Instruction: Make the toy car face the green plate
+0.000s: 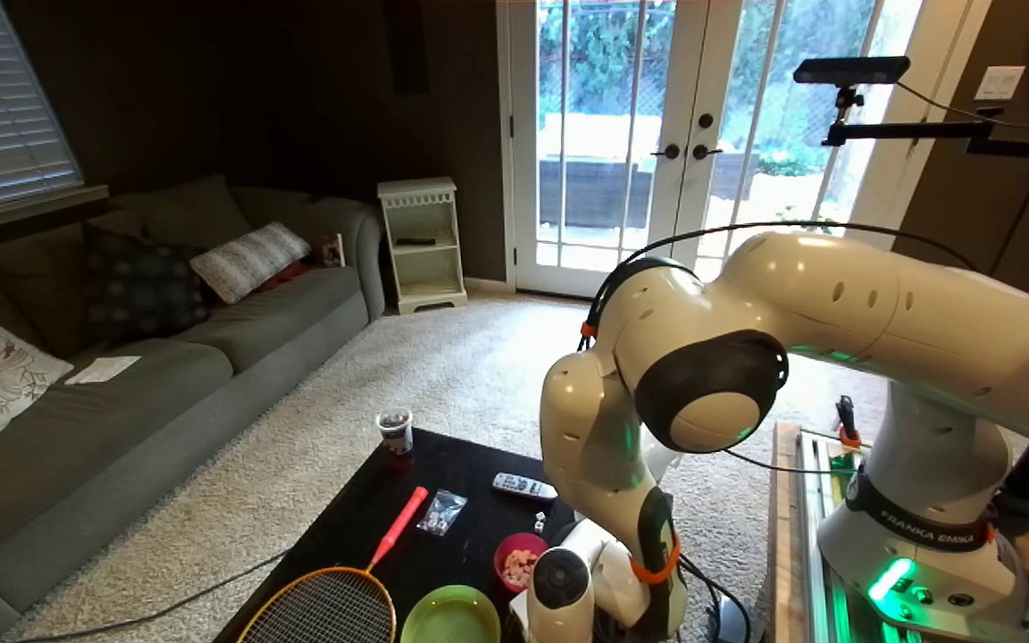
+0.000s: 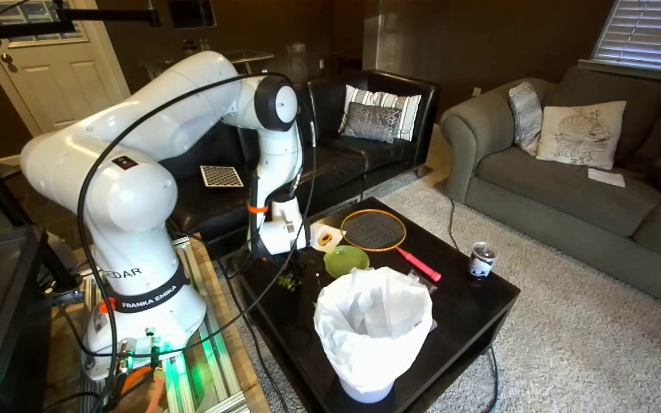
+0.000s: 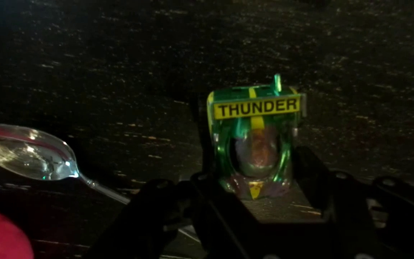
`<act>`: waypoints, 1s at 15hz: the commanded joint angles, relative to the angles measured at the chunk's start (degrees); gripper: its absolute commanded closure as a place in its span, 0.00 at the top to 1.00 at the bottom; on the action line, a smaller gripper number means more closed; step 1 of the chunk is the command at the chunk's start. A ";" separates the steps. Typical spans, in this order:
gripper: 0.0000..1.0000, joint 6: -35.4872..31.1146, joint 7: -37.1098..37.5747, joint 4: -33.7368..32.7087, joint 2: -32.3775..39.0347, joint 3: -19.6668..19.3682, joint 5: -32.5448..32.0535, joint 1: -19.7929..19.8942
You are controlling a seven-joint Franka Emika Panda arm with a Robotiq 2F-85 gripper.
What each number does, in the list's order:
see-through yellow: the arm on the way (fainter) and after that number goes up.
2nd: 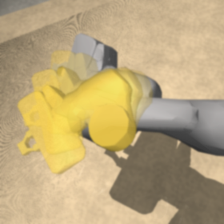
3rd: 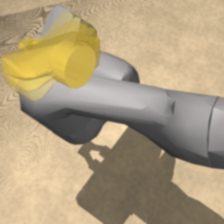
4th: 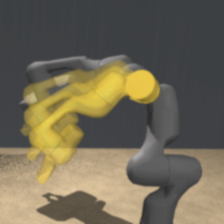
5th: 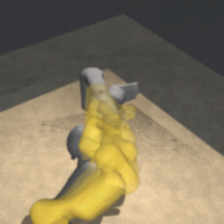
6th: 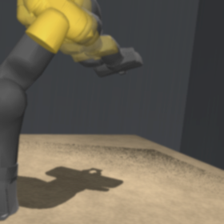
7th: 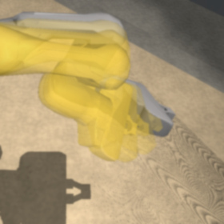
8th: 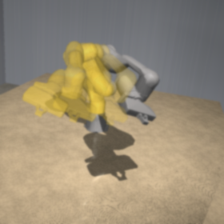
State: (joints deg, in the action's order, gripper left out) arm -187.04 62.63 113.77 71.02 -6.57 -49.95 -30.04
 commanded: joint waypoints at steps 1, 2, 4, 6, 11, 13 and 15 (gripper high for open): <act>0.32 0.05 2.84 0.32 0.52 0.10 1.80 -0.54; 0.32 0.09 3.44 0.29 0.61 0.17 1.81 -0.62; 0.32 -0.63 5.03 0.35 0.64 -0.36 1.93 -1.38; 0.32 -0.84 6.52 0.56 0.47 -0.82 2.04 -1.95; 0.32 -0.88 10.07 0.13 1.09 -1.30 2.26 -2.15; 0.32 -0.86 11.33 0.17 1.05 -1.56 2.12 -2.28; 0.32 -0.71 12.03 0.00 1.19 -1.51 1.82 -2.02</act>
State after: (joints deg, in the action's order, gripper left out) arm -187.03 72.71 113.76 71.76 -7.30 -49.61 -30.71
